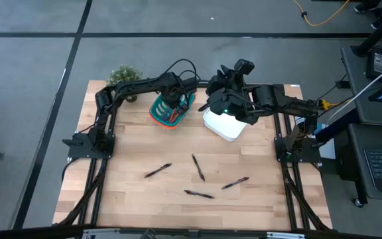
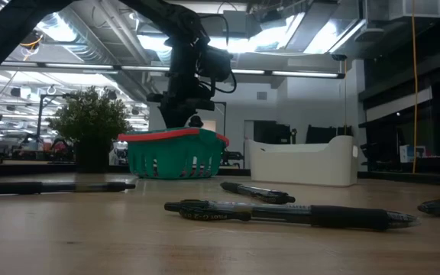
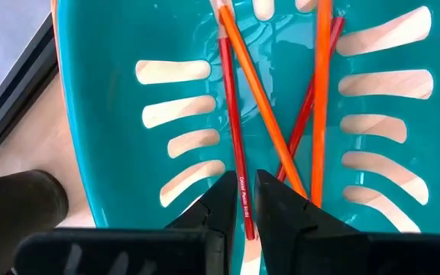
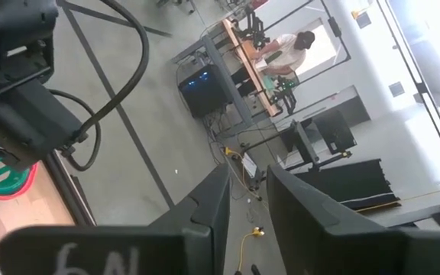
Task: Sort pens & pencils
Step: Put the top middle black pen into the white bin
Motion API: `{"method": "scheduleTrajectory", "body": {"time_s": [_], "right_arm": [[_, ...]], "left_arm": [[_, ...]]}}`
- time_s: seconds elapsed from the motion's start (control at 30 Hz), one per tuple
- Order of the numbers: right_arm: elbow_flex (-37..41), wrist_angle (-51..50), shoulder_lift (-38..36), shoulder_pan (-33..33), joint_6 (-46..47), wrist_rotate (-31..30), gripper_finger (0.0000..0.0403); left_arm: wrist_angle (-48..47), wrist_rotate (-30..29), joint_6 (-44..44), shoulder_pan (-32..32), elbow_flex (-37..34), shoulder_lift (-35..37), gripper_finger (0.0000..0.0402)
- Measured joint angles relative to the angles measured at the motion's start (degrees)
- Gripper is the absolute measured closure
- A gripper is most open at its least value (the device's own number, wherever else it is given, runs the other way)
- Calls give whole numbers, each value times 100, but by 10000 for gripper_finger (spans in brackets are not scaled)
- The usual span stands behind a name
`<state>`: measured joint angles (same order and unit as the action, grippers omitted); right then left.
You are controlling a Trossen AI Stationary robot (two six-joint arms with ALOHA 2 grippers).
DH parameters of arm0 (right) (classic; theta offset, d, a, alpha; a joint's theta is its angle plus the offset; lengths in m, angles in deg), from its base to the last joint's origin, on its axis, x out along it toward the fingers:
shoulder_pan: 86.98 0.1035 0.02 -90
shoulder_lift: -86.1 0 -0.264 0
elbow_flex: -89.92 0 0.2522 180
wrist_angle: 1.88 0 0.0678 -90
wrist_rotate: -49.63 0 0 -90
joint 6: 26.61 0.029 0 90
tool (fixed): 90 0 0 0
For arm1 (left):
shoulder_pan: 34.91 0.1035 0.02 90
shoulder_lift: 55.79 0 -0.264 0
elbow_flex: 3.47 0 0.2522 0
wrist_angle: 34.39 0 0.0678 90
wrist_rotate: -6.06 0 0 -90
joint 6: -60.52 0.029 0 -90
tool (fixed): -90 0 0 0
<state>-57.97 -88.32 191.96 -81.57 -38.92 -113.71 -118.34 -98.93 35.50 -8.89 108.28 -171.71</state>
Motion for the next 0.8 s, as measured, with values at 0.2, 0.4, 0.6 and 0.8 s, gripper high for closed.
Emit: {"method": "scheduleTrajectory", "body": {"time_s": [0.2, 0.4, 0.6, 0.8], "right_arm": [[0, 0, 0, -58, -9, -113, 312], [0, 0, 0, -284, -17, -262, 312], [0, -6, 0, -499, 183, -102, 312], [0, -294, 0, -420, 547, 101, 312]], "left_arm": [[-52, -94, 352, -84, -2, 24, 359], [-666, -524, 467, -500, -1, 349, 359], [-1126, -1451, 206, -1134, 2, 1037, 359], [-1189, -1189, -395, -2136, 4, 1465, 359]]}}
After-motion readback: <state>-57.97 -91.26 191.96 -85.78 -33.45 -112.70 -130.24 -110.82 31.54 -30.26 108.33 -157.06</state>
